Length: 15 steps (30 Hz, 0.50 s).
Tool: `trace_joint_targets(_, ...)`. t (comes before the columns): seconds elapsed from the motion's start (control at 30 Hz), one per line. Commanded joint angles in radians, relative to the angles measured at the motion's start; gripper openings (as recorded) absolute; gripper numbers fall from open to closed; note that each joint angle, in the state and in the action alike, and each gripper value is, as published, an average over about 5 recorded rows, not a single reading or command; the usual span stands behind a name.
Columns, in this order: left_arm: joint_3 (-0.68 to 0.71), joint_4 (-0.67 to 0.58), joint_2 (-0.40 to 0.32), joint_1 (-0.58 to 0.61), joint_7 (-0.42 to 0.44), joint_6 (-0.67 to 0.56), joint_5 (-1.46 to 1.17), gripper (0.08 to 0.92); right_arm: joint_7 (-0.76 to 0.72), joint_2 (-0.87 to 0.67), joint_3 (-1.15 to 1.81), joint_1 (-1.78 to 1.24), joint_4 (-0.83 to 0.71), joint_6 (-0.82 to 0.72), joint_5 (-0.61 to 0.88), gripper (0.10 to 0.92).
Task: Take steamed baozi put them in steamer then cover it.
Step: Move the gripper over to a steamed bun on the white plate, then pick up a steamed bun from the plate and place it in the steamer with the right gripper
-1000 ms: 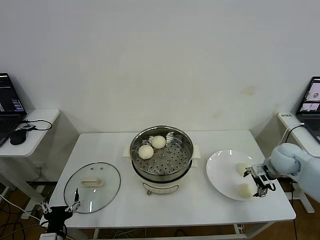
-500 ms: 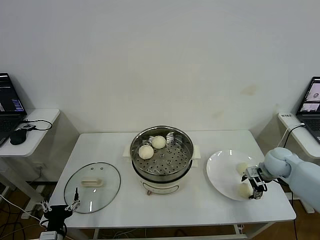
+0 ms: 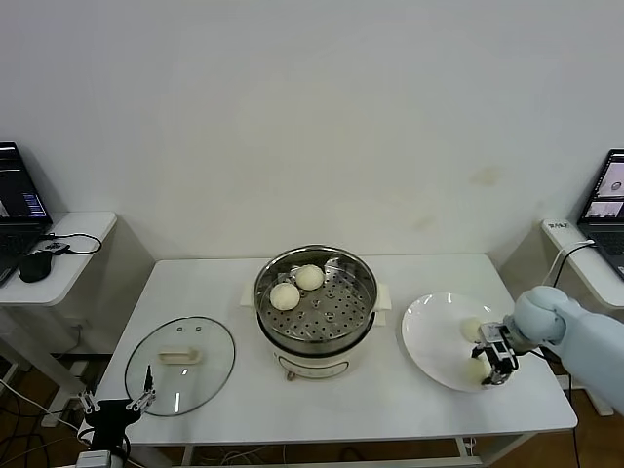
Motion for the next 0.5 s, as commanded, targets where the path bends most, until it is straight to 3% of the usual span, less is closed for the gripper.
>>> trace_joint_targets(0.03,-0.001,-0.001,0.000,0.001,-0.001,-0.002,-0.004,0.823,-0.009,0.002,-0.047,0.119,0.003,-0.009,0.046,0.619)
trace_joint_targets(0.5,-0.012,-0.010,0.010,0.002,-0.002,-0.003,-0.020,0.823,-0.030,0.085,-0.260,0.588,0.030,-0.056,0.250,0.619)
